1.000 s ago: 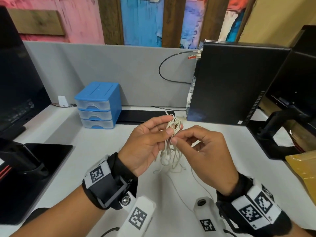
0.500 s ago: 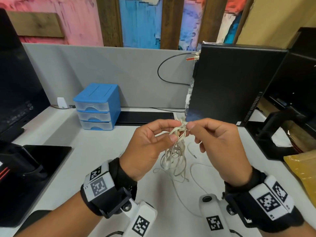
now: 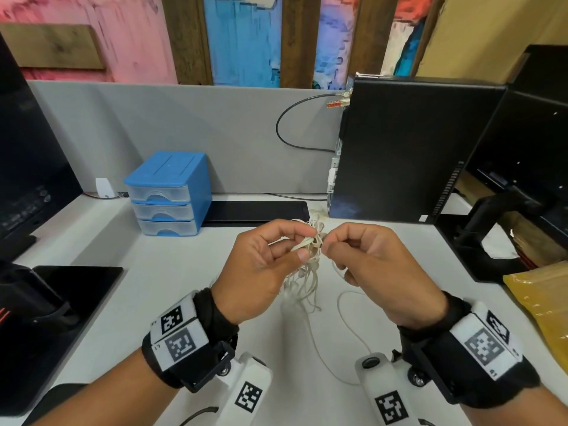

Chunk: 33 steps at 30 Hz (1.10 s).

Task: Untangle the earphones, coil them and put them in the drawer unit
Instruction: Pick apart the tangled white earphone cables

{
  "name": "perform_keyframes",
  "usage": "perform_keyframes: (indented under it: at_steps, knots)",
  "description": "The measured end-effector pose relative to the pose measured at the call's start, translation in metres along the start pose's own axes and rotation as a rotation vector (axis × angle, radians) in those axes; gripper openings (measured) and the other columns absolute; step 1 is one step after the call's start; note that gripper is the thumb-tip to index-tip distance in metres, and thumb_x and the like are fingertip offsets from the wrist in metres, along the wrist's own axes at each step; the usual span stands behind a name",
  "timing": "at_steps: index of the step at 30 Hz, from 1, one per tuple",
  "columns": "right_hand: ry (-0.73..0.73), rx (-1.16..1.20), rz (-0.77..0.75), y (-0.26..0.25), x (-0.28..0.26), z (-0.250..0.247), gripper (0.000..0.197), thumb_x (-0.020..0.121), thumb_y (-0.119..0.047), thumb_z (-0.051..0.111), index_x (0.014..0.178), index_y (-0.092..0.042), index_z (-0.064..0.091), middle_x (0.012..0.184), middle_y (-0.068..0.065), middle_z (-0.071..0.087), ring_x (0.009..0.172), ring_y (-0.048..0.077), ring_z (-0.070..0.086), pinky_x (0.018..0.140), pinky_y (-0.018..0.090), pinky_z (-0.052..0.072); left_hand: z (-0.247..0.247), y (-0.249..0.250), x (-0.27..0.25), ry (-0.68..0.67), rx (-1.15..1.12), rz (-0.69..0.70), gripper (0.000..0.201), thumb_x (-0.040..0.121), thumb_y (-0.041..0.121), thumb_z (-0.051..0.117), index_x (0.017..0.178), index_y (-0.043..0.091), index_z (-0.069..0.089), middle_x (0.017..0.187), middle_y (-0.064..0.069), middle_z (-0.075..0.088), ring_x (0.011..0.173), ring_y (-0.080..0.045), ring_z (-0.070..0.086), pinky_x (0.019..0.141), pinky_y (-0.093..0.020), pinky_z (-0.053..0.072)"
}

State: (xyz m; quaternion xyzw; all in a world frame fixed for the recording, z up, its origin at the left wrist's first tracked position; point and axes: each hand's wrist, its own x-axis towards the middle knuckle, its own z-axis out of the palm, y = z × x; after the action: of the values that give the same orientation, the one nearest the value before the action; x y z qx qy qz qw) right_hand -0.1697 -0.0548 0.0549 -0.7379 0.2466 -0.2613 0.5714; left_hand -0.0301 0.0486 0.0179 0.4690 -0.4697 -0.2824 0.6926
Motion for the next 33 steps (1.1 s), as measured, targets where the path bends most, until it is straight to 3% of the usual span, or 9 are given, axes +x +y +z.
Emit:
perform_keyframes:
  at_steps: [4,6,10,16,19,23,27,30,33]
  knots:
    - [0.046,0.047,-0.071,-0.002,0.001,-0.002,0.019,0.084,-0.003,0.06,0.069,-0.013,0.066,0.062,0.003,0.058,0.06,0.016,0.048,0.05,0.021,0.039,0.0,0.004,0.003,0.019,-0.036,-0.019,0.025,0.087,-0.014,0.058,0.1,0.006,0.066,0.092,0.005,0.072,0.09,-0.015,0.072,0.08,-0.024,0.054]
    - [0.063,0.099,-0.096,-0.004,0.001,-0.003,0.025,0.086,0.005,0.056,0.069,-0.011,0.064,0.065,0.009,0.062,0.062,0.024,0.049,0.049,0.025,0.04,-0.002,0.005,0.004,0.037,-0.054,-0.033,0.023,0.087,-0.011,0.061,0.101,0.006,0.066,0.094,0.001,0.072,0.09,-0.015,0.072,0.079,-0.023,0.054]
    - [0.016,0.196,-0.111,-0.007,0.001,-0.005,0.023,0.089,0.011,0.049,0.075,-0.005,0.057,0.075,0.007,0.073,0.069,0.017,0.065,0.052,0.024,0.047,-0.003,0.007,0.004,0.051,-0.087,-0.079,0.021,0.08,0.003,0.065,0.095,0.016,0.071,0.095,-0.002,0.071,0.09,-0.016,0.07,0.079,-0.028,0.055]
    - [-0.028,0.206,-0.114,-0.002,0.0,-0.001,0.016,0.09,0.007,0.052,0.081,-0.003,0.06,0.072,0.007,0.071,0.066,0.015,0.065,0.053,0.026,0.049,-0.002,0.008,0.004,0.065,-0.125,-0.146,0.023,0.069,0.019,0.08,0.091,0.019,0.074,0.096,-0.012,0.068,0.085,-0.023,0.07,0.083,-0.037,0.057]
    - [-0.045,0.205,-0.098,0.0,0.001,-0.001,0.019,0.09,0.007,0.053,0.08,-0.006,0.063,0.069,0.007,0.067,0.069,0.018,0.063,0.057,0.027,0.052,-0.003,0.006,0.005,0.1,-0.076,-0.156,0.023,0.069,0.011,0.086,0.087,0.017,0.073,0.091,-0.012,0.064,0.08,-0.021,0.067,0.075,-0.031,0.055]
    - [-0.06,0.337,-0.073,-0.002,0.006,-0.012,0.02,0.089,0.004,0.058,0.077,-0.011,0.065,0.062,0.005,0.059,0.069,0.025,0.066,0.064,0.029,0.055,-0.005,0.007,0.006,0.107,-0.101,-0.178,0.02,0.066,0.008,0.08,0.084,0.016,0.072,0.084,-0.007,0.066,0.073,-0.018,0.069,0.07,-0.031,0.055]
    - [-0.139,0.449,-0.064,-0.004,0.011,-0.025,0.012,0.073,-0.002,0.067,0.082,-0.008,0.061,0.057,0.005,0.049,0.048,0.016,0.051,0.059,0.03,0.055,-0.005,0.012,0.008,0.098,-0.171,-0.192,0.015,0.072,0.005,0.077,0.083,0.012,0.07,0.072,-0.004,0.068,0.06,-0.015,0.065,0.058,-0.024,0.054]
    - [-0.144,0.274,-0.092,0.0,0.015,-0.037,0.023,0.076,0.008,0.071,0.091,-0.008,0.062,0.055,0.006,0.035,0.047,0.014,0.035,0.05,0.026,0.049,-0.006,0.013,0.008,0.102,-0.156,-0.199,0.013,0.069,0.009,0.072,0.08,0.014,0.071,0.071,-0.002,0.068,0.056,-0.012,0.062,0.055,-0.021,0.052]
    - [-0.046,-0.017,-0.142,0.002,0.017,-0.045,0.017,0.085,0.008,0.066,0.094,-0.006,0.063,0.058,0.011,0.043,0.049,0.018,0.043,0.053,0.031,0.051,-0.008,0.012,0.009,0.093,-0.141,-0.202,0.014,0.069,0.009,0.071,0.083,0.011,0.07,0.069,-0.002,0.066,0.054,-0.012,0.059,0.055,-0.02,0.05]
